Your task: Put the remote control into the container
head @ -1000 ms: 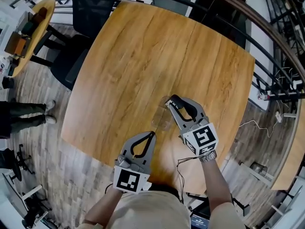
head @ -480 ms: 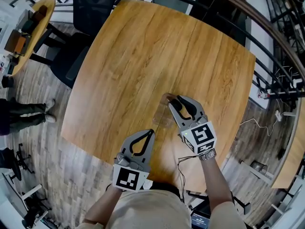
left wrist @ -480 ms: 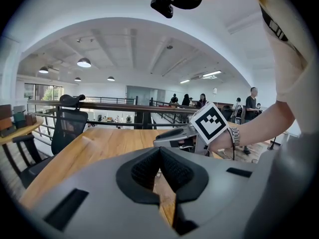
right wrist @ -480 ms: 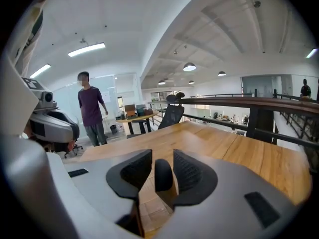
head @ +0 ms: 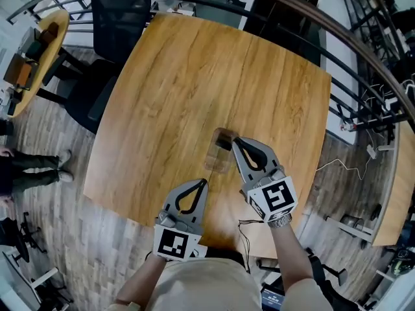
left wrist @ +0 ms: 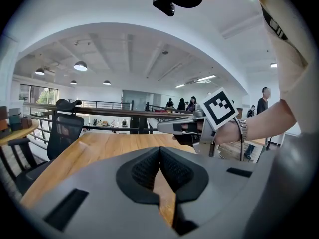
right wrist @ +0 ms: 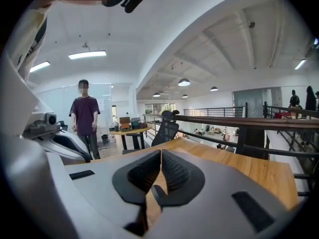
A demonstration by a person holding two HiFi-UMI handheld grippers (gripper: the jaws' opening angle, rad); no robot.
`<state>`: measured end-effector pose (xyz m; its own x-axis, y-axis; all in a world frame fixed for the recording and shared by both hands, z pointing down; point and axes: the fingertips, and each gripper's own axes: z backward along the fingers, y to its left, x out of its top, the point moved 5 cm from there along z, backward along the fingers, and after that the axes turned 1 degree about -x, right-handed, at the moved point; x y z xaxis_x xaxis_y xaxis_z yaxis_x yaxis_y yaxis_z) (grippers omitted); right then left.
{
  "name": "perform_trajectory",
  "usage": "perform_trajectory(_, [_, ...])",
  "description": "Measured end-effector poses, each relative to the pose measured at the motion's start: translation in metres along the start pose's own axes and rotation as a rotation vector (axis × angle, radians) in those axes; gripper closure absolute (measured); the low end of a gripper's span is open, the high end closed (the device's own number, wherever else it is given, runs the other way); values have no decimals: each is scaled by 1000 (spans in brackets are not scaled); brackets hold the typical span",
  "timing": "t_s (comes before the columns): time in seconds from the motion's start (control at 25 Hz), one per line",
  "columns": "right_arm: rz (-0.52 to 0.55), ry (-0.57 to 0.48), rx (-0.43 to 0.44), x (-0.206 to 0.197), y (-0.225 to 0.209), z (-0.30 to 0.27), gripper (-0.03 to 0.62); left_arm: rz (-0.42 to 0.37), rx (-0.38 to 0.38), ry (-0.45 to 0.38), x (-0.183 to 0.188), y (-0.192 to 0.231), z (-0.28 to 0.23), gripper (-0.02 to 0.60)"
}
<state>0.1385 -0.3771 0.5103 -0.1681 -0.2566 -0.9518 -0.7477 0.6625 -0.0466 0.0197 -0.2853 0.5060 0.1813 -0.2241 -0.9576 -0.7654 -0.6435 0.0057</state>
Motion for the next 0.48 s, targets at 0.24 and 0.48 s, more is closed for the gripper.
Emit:
perform_trajectory(0.24, [-73, -50, -55, 24, 38, 45, 577, -2, 2, -72, 30, 0, 21, 571])
perform_trajectory(0.48, [-148, -88, -142, 36, 84, 95, 577, 12, -8, -162, 67, -4, 49, 571])
